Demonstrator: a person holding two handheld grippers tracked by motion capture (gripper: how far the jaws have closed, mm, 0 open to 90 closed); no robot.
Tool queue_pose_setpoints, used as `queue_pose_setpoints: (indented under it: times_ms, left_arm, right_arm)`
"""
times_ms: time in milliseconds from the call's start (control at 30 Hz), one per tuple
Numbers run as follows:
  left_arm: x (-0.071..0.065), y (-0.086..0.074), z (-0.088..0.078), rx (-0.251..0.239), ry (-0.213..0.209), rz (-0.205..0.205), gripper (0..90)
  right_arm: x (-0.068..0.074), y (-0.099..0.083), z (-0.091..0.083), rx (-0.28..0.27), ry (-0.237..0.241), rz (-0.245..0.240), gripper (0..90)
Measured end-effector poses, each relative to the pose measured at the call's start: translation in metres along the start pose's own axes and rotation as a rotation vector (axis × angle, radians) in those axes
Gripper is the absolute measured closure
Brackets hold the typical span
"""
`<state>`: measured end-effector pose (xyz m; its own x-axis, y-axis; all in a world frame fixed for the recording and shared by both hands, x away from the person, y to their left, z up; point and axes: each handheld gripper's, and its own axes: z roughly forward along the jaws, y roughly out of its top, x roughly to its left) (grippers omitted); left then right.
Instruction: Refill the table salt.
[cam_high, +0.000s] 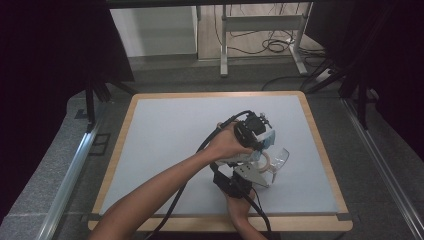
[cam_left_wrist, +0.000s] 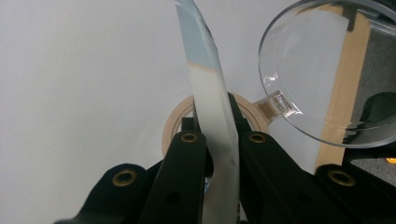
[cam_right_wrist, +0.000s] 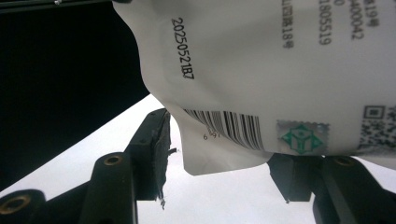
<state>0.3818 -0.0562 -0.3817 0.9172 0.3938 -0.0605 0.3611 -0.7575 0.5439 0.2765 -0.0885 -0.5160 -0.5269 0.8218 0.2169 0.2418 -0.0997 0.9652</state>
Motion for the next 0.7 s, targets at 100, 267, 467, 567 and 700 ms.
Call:
queue_pose_setpoints:
  times_ms: [100,267,467,567,700]
  left_arm:
    - [0.0,-0.0002,-0.0007,-0.001,0.001,0.002,90.0]
    - [-0.0006,-0.0011,-0.0017,-0.001,0.001,-0.002,90.0]
    - [-0.0005,-0.0017,-0.0023,-0.003,0.003,0.001,90.0]
    - [-0.0009,-0.0016,-0.0021,-0.002,0.002,0.003,90.0]
    - [-0.0014,-0.0015,-0.0014,-0.001,0.0,0.0,90.0]
  right_arm:
    - [0.0005,0.0004,-0.0001,-0.001,0.002,0.0,45.0]
    - [0.0011,0.0005,-0.0001,-0.002,0.004,-0.002,45.0]
    - [0.0018,0.0004,0.0001,-0.003,0.004,-0.003,45.0]
    - [0.0018,0.0005,0.0001,-0.005,0.002,-0.004,45.0]
    - [0.0016,0.0005,-0.0002,-0.006,0.0,-0.002,45.0]
